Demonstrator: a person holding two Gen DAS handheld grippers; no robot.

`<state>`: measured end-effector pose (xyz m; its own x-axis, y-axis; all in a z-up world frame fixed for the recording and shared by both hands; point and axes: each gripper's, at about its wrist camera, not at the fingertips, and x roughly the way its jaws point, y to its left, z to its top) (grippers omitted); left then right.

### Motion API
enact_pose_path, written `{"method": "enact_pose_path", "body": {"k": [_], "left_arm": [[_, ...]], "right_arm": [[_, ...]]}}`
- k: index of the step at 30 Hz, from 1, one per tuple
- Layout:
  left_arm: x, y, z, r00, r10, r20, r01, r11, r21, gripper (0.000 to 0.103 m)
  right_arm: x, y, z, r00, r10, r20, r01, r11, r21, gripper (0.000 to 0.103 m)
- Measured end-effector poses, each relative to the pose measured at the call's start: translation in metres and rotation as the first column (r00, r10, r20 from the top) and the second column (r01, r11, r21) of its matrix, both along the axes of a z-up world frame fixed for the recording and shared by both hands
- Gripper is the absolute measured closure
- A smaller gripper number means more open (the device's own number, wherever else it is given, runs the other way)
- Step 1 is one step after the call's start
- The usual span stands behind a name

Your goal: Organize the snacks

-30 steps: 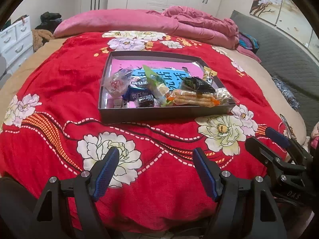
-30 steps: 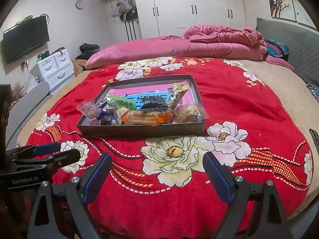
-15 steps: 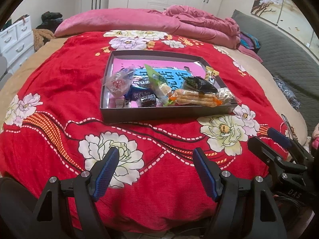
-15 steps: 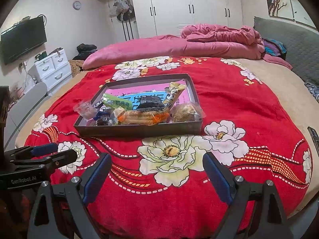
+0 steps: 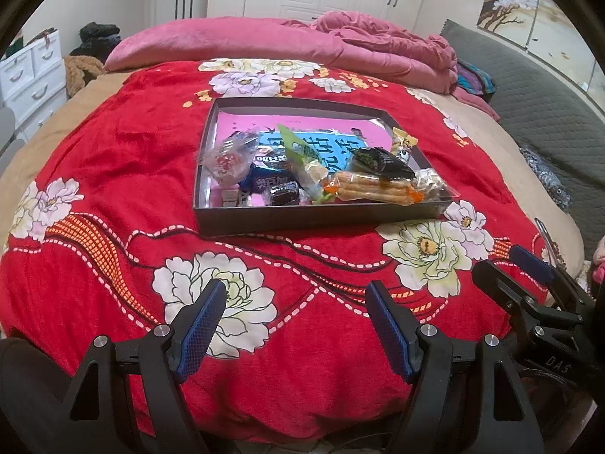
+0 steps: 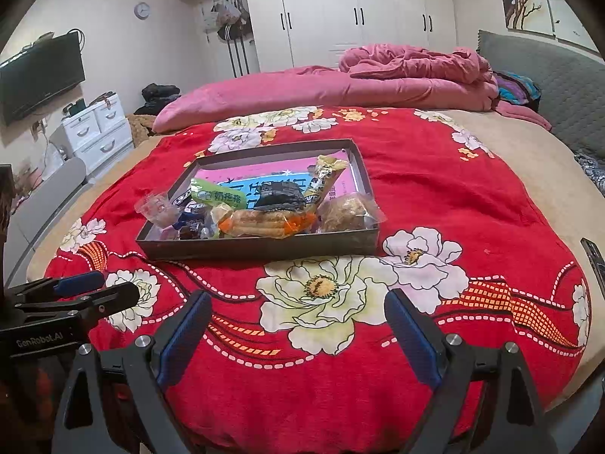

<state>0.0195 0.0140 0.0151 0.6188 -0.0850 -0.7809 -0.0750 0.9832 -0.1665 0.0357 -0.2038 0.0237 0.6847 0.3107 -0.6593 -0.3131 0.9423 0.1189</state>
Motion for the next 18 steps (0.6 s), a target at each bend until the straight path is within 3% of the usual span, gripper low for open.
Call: {"method": "enact_pose_path", "body": {"k": [18], "left_arm": [[0.0014, 0.0057, -0.0008, 1.0, 0.01, 0.003, -0.01, 1.0, 0.017, 0.026]], "right_arm": [[0.0025, -0.0023, -0.0015, 1.0, -0.031, -0.001, 0.031, 0.999, -0.006, 0.011]]}}
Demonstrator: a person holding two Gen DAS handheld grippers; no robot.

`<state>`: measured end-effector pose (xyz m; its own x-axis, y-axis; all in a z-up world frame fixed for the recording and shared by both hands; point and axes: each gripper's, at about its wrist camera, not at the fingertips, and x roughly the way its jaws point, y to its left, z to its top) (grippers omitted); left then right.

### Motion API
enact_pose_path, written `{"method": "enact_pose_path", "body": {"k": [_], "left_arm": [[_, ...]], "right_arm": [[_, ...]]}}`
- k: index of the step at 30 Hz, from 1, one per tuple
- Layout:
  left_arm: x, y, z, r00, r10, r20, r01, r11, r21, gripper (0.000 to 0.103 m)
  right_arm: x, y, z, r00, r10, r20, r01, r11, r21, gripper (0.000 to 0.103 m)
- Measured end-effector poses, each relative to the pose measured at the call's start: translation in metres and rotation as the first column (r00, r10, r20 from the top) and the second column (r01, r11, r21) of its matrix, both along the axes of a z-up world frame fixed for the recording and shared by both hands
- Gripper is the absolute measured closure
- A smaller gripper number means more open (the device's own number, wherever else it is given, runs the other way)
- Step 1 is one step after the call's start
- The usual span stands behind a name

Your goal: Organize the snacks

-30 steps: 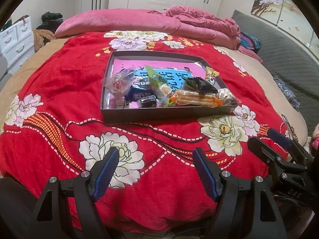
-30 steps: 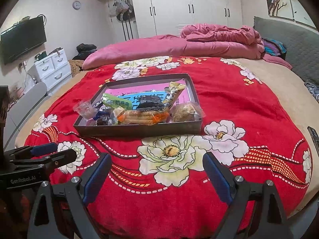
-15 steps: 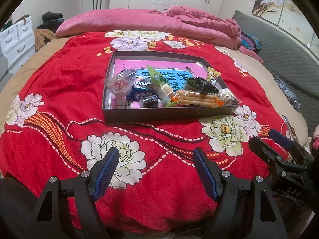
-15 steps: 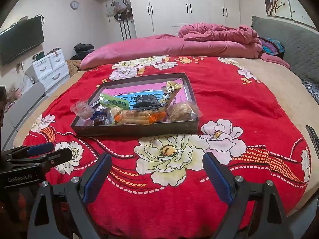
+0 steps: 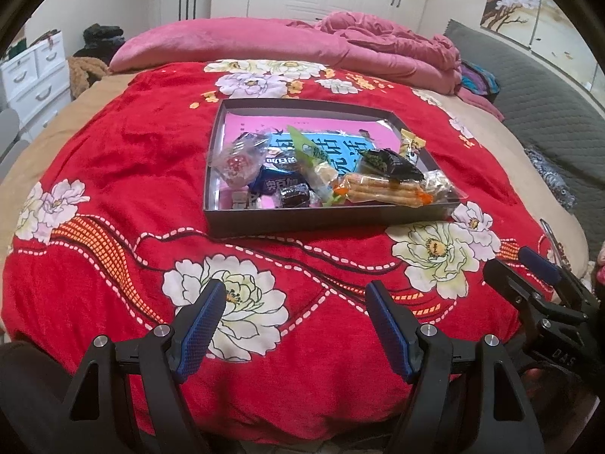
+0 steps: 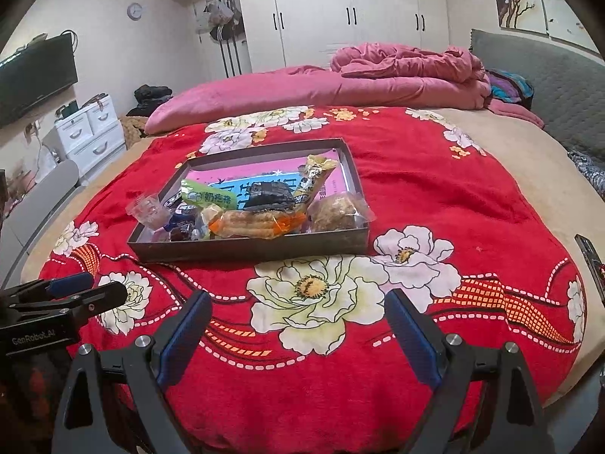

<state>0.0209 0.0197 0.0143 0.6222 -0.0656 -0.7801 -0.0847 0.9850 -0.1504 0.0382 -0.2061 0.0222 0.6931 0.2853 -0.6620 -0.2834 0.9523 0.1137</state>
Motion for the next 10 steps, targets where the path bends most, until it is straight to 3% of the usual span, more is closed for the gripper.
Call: {"method": "enact_pose_path", "body": {"k": [4, 6, 8, 10], "left_arm": [[0.011, 0.01, 0.0, 1.0, 0.011, 0.016, -0.01, 1.0, -0.02, 0.026], [0.023, 0.025, 0.005, 0.999, 0.035, 0.04, -0.032, 0.997, -0.064, 0.026], [0.033, 0.047, 0.012, 0.993, 0.084, 0.081, -0.076, 0.993, -0.095, 0.026], [0.043, 0.079, 0.019, 0.978, 0.172, 0.118, -0.165, 0.984, -0.064, 0.026]], "right_arm": [[0.006, -0.003, -0.002, 1.0, -0.021, -0.002, 0.021, 1.0, -0.003, 0.011], [0.012, -0.006, -0.004, 0.999, -0.043, -0.001, 0.043, 0.999, -0.011, 0.011], [0.025, -0.017, -0.008, 0.996, -0.09, -0.006, 0.09, 0.996, -0.01, 0.005], [0.04, -0.031, -0.01, 0.99, -0.141, -0.02, 0.141, 0.99, -0.003, 0.001]]}}
